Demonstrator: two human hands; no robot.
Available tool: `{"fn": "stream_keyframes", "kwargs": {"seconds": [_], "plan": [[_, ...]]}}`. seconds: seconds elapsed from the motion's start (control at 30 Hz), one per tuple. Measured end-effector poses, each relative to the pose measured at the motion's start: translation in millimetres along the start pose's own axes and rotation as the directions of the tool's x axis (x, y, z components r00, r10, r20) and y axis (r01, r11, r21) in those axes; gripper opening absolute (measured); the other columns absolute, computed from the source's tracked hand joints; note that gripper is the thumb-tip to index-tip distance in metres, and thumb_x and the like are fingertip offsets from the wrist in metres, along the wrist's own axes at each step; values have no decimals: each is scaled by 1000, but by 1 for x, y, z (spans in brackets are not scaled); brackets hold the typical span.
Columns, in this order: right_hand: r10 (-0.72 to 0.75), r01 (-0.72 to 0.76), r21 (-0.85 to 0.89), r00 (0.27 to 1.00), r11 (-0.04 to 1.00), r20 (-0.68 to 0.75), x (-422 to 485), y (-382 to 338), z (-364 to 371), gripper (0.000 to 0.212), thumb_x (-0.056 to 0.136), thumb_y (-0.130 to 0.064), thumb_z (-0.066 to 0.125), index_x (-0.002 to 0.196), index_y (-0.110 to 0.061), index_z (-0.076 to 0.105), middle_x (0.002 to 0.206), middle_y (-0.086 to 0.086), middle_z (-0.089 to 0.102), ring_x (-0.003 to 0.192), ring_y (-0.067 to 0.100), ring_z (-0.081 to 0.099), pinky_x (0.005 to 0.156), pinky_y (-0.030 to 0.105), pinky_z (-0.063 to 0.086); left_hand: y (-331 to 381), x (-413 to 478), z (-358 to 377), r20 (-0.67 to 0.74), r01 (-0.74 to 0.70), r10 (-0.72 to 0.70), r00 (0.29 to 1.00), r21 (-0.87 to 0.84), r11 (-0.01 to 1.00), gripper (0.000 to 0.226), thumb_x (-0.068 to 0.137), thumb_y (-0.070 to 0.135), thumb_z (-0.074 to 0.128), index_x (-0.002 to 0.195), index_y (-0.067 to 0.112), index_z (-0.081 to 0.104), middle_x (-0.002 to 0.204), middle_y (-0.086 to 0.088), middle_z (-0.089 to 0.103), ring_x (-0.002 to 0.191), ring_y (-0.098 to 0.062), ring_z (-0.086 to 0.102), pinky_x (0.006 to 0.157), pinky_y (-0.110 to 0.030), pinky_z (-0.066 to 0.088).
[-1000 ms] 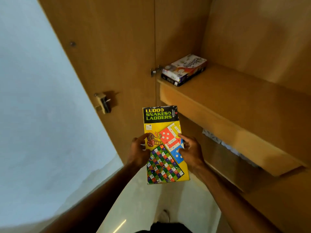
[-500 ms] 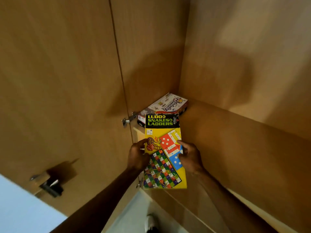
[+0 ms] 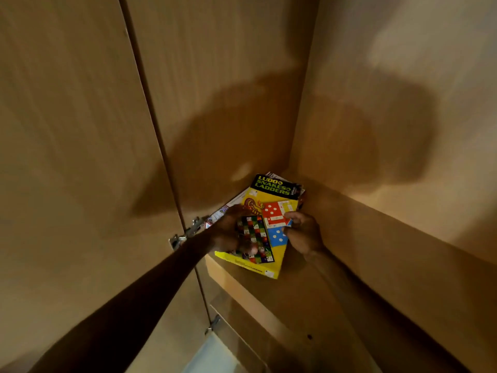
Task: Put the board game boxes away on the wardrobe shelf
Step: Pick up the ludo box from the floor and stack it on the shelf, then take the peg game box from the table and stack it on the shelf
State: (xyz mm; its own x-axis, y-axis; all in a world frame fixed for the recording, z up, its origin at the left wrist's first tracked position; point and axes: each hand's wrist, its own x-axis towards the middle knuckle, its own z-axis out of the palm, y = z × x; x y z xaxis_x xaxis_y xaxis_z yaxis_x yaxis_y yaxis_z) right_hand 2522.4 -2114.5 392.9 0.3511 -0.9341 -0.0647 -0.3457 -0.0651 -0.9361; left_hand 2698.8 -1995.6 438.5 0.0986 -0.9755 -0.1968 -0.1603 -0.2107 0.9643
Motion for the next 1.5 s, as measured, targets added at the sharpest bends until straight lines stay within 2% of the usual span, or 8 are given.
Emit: {"fn": "stream_keyframes", "kwargs": {"seconds": [0.1, 0.2, 0.27, 0.37, 0.6, 0.93, 1.2, 1.5], "plan": [[-2, 1, 5, 1000, 1000, 23, 9, 1, 1, 29, 83, 9, 65, 108, -5, 64, 113, 12, 64, 107, 28, 64, 80, 33, 55, 9, 1, -19, 125, 1, -85, 989, 555, 832, 103, 59, 20, 93, 147, 15, 39, 137, 16, 25, 135, -7, 21, 112, -18, 14], [-79, 78, 22, 996, 997, 43, 8, 2, 3, 26, 80, 11, 65, 98, -8, 66, 113, 16, 67, 106, 28, 65, 76, 26, 54, 3, -4, -32, 10, -61, 93, 996, 829, 556, 72, 62, 42, 87, 128, 29, 60, 138, 13, 42, 131, -10, 30, 111, -26, 25], [-185, 188, -42, 980, 981, 73, 3, 1, 4, 29, 78, 10, 65, 96, -12, 68, 111, 12, 67, 105, 25, 64, 81, 27, 56, -8, -7, -31, -148, 22, 208, 967, 860, 510, 44, 68, 47, 80, 109, 34, 68, 130, 6, 57, 125, -17, 45, 101, -33, 40], [-368, 423, -193, 891, 885, 264, -8, -3, 10, 36, 78, 0, 69, 108, -19, 72, 113, 3, 59, 111, 18, 57, 97, 34, 50, -17, -14, -21, -345, 138, 293, 892, 824, 549, 21, 80, 24, 71, 100, 31, 72, 119, 1, 66, 113, -23, 59, 91, -34, 50], [-309, 520, -357, 807, 776, 503, -27, -4, 27, 49, 85, -5, 64, 127, -30, 62, 145, 3, 37, 137, 23, 22, 114, 28, 27, -40, -31, -5, -409, 225, 284, 867, 831, 510, 76, 75, -11, 56, 141, 24, 50, 146, -5, 51, 130, -28, 50, 97, -38, 52], [-213, 487, -335, 768, 806, 603, -28, 3, 27, 65, 87, -9, 61, 143, -36, 44, 161, -4, 11, 150, 22, 0, 122, 36, 19, -45, -41, 7, -449, 274, 117, 886, 710, 649, 76, 84, 2, 58, 151, 28, 31, 162, -1, 24, 148, -26, 25, 109, -43, 43], [-384, 398, -5, 889, 918, 250, -81, 17, 23, 37, 86, -9, 64, 122, -16, 65, 124, -1, 62, 115, 12, 58, 91, 25, 51, -88, -116, 56, -651, 253, 40, 758, 350, 902, 49, 91, 17, 62, 138, 21, 52, 141, -2, 51, 124, -19, 52, 98, -33, 47], [-196, 216, 35, 791, 976, 580, -196, 69, 63, 32, 88, -13, 64, 118, -21, 67, 104, -9, 71, 95, 1, 65, 79, 10, 49, -172, -272, 137, -807, 334, -263, 529, -87, 939, 38, 90, 12, 63, 126, 25, 61, 122, 11, 65, 106, -8, 63, 81, -25, 48]]}}
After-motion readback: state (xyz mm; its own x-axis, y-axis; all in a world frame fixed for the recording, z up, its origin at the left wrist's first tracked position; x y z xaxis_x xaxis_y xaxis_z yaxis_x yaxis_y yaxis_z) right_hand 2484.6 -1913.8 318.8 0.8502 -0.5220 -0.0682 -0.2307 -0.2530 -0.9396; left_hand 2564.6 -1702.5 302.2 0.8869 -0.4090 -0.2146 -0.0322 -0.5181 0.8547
